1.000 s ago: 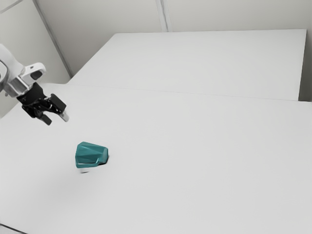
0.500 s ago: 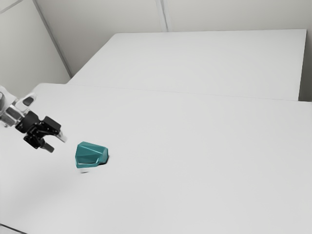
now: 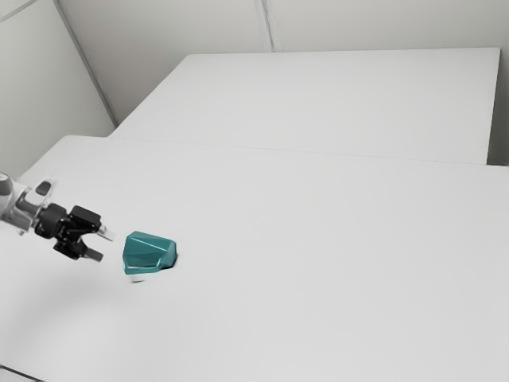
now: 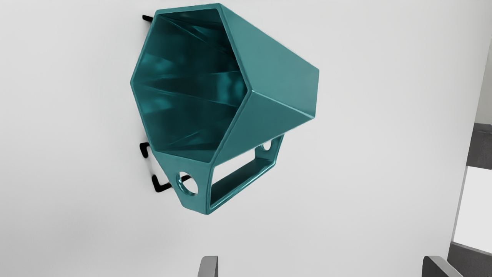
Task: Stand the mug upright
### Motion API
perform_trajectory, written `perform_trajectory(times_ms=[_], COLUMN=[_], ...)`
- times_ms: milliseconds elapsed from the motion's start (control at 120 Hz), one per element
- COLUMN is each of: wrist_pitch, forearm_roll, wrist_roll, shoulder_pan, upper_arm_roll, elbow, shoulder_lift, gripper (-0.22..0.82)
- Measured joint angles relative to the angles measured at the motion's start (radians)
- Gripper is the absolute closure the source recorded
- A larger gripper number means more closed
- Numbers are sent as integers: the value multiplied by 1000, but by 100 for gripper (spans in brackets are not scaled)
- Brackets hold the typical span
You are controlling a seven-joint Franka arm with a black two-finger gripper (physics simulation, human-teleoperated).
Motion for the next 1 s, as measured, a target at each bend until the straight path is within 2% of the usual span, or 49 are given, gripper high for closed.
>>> perform_trajectory(times_ms=[283,508,800,1000], wrist_pitch=[-22,-45,-73,-90], forearm_roll=[-107,-188,-272,-310], wrist_roll=[161,263,370,425], shoulder_pan=[29,11,14,19], upper_arm_roll=[-6,-19,-19,-19], elbow=[80,120,132,135], shoulder_lift=[143,232,287,312], gripper=[4,4,5,11])
